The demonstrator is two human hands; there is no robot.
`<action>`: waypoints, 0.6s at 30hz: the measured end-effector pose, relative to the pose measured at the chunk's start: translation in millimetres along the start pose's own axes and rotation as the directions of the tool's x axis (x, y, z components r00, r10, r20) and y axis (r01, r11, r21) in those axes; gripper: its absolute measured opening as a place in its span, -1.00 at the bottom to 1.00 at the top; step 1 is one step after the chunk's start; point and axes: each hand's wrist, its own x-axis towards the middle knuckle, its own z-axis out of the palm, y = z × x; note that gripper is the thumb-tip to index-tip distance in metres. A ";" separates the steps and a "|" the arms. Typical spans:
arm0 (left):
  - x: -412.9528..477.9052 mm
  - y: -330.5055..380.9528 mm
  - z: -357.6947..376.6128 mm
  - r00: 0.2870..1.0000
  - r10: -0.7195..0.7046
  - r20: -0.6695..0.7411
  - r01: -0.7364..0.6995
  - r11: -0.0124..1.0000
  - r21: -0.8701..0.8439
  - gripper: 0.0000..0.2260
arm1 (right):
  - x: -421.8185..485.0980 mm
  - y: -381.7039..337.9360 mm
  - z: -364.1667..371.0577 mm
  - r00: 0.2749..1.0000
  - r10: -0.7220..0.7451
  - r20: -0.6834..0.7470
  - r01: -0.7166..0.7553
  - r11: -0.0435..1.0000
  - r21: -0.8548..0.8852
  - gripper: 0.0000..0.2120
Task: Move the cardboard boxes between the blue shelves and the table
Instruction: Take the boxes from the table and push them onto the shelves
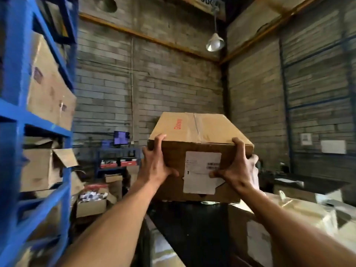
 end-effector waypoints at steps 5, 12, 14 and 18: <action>-24.3 -23.5 -49.3 0.976 -0.171 -0.134 0.196 0.958 0.210 0.10 | -9.9 -25.9 53.4 0.981 -0.075 0.177 0.049 0.988 0.147 0.03; -110.8 -23.8 -118.3 0.886 -0.321 -0.335 0.437 0.820 0.369 0.09 | -60.3 -66.7 73.3 0.870 -0.267 0.415 0.111 0.925 0.363 0.09; -143.3 -16.6 -139.7 0.838 -0.381 -0.389 0.525 0.756 0.391 0.08 | -86.5 -79.0 72.8 0.819 -0.311 0.483 0.092 0.901 0.424 0.11; -202.0 5.7 -184.9 0.758 -0.439 -0.483 0.644 0.624 0.444 0.07 | -137.8 -104.6 61.4 0.718 -0.384 0.581 0.048 0.859 0.509 0.14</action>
